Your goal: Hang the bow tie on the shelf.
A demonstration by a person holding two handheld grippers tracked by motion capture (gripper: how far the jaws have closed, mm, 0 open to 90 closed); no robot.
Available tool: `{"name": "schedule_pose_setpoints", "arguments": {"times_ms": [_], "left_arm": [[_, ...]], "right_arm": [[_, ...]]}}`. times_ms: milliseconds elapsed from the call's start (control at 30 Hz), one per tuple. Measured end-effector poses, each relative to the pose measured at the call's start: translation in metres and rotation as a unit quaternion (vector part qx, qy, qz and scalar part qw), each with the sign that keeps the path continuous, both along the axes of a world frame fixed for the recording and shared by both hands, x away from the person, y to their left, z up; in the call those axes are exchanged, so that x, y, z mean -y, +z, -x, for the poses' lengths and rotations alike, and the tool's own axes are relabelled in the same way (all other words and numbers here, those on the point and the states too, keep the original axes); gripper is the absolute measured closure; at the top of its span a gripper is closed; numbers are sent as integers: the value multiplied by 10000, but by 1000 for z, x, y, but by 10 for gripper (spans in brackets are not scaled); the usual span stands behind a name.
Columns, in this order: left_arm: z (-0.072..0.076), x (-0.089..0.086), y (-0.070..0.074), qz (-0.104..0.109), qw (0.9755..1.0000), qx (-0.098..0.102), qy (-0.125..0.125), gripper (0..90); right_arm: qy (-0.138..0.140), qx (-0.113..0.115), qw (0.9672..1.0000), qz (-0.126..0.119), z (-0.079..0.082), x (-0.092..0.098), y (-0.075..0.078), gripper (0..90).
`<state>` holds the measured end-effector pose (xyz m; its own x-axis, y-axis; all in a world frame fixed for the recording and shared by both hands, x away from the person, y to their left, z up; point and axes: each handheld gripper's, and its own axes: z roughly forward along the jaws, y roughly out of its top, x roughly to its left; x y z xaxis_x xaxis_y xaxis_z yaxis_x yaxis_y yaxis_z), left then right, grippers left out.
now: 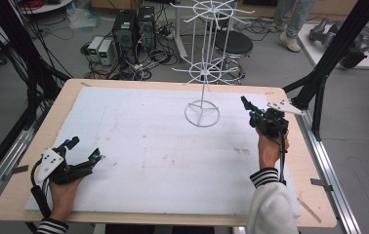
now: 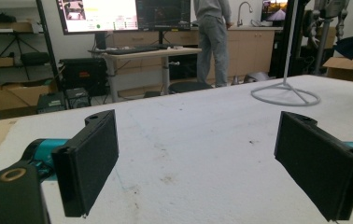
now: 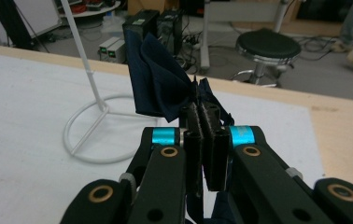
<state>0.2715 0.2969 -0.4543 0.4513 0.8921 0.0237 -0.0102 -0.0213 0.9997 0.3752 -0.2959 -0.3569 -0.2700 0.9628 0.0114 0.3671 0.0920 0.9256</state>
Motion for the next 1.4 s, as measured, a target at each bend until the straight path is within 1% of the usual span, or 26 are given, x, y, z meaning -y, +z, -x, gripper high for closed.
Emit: {"name": "schedule_pose_setpoints", "arguments": {"times_ms": [67,100,133,167,200,300,367,433,467,600,700,733,800,833,867,933,1000,1067,1100,1300,1400], "left_arm": [[0,0,0,3,10000,9,6,141],[0,0,0,-4,10000,10,1,141],[0,0,0,-1,10000,16,5,141],[0,0,0,2,10000,11,8,141],[0,0,0,-6,10000,11,5,141],[0,0,0,-9,10000,11,6,141],[0,0,0,-11,10000,11,8,141],[0,0,0,-10,10000,11,8,141],[0,0,0,-8,10000,11,7,140],[0,0,0,-5,10000,14,8,141],[0,0,0,-8,10000,13,8,141],[0,0,0,-8,10000,13,8,141],[0,0,0,1,10000,16,11,141],[0,0,0,4,10000,18,8,141],[0,0,0,14,10000,15,13,141],[0,0,0,12,10000,9,8,141],[0,0,0,17,10000,13,9,141],[0,0,0,18,10000,10,6,141],[0,0,0,15,10000,9,7,141],[0,0,0,16,10000,9,7,141],[0,0,0,5,10000,4,3,141]], "right_arm": [[-17,104,9999,-6,2,1,3,882],[-57,167,9998,-68,5,1,5,882],[-57,167,9998,-68,5,1,5,882],[-60,221,9997,-73,5,2,6,882],[-82,320,9994,-117,8,2,8,882],[-120,458,9988,-126,10,2,11,882],[-176,602,9979,-136,13,2,13,882],[-213,685,9971,-258,15,1,16,882],[-226,786,9963,-261,16,1,18,882],[-227,987,9946,-217,19,-3,26,882],[-193,1118,9933,-227,20,-7,34,882],[-182,1135,9931,-247,21,-9,37,882],[-154,1208,9924,-192,21,-12,42,882],[-154,1208,9924,-192,21,-12,42,882],[-128,1277,9916,-162,21,-15,47,882],[-131,1276,9916,-166,22,-16,49,882],[-87,1381,9903,-154,22,-19,54,882],[-93,1384,9902,-172,22,-20,55,882],[-49,1424,9896,-175,21,-22,57,882],[25,1420,9896,-216,19,-27,61,882],[71,1466,9889,-227,19,-29,63,882]]}}
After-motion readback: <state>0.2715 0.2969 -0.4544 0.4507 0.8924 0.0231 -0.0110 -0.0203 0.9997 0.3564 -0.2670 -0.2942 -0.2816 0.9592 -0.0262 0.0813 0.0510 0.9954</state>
